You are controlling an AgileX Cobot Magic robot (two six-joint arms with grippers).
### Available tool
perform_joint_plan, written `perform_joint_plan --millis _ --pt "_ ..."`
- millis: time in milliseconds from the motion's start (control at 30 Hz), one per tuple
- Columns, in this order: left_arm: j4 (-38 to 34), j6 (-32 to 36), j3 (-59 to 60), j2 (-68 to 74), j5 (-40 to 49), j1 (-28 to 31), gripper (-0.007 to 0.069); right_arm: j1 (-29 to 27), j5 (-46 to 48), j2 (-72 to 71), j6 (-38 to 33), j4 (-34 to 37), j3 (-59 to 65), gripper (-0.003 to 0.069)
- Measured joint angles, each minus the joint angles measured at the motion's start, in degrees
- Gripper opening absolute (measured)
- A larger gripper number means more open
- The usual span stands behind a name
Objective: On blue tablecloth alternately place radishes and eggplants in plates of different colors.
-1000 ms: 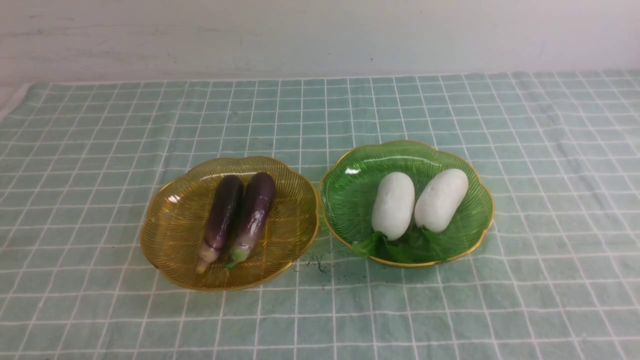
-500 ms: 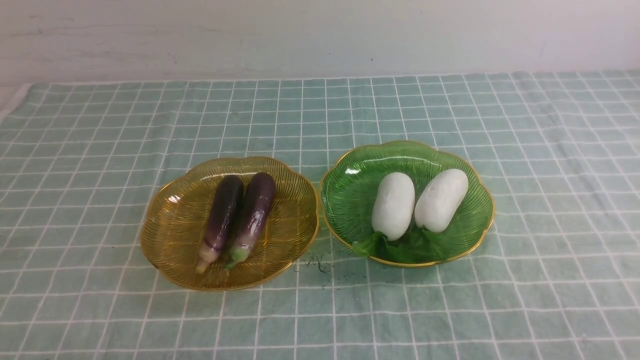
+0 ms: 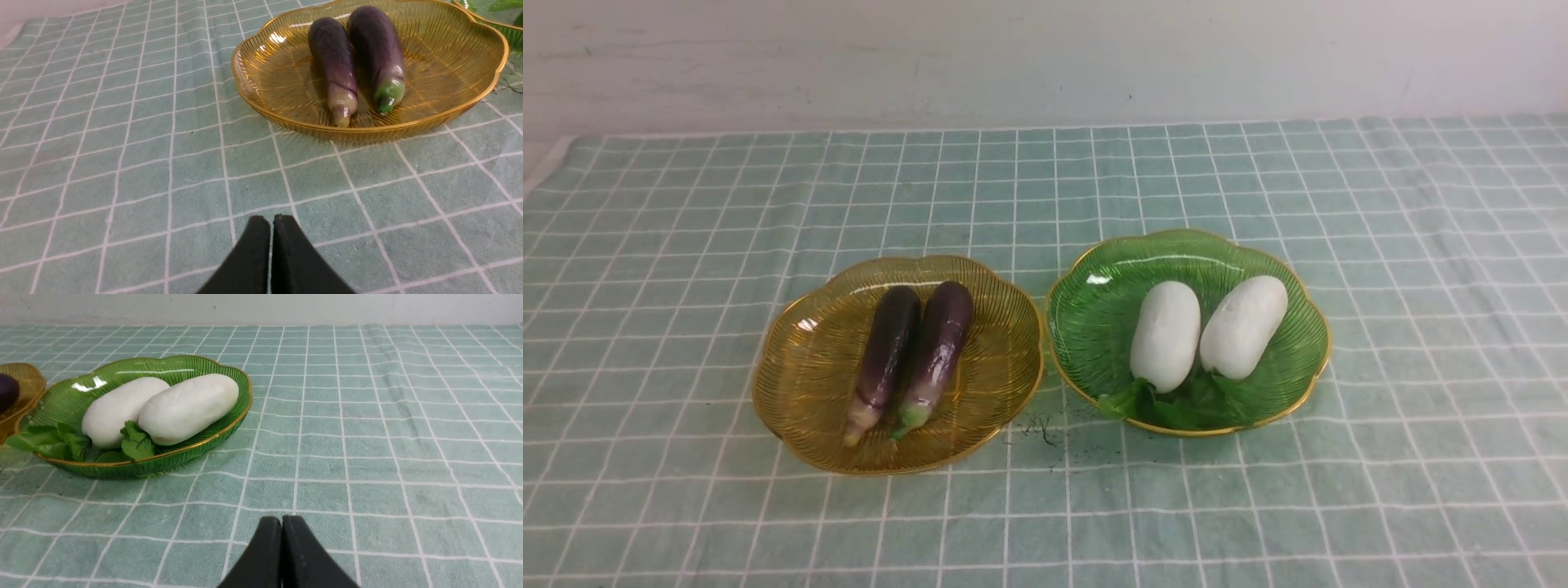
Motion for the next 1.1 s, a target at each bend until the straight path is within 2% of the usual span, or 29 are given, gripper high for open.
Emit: perform_joint_plan --millis 200,1100 --pt "0.00 0.00 0.00 0.00 0.00 0.00 -0.0008 -0.06 0.00 0.00 3.06 -0.68 0.00 -0.0015" --pt "0.00 0.00 0.00 0.00 0.00 0.00 -0.0008 -0.55 0.00 0.00 3.15 -1.85 0.00 -0.0015"
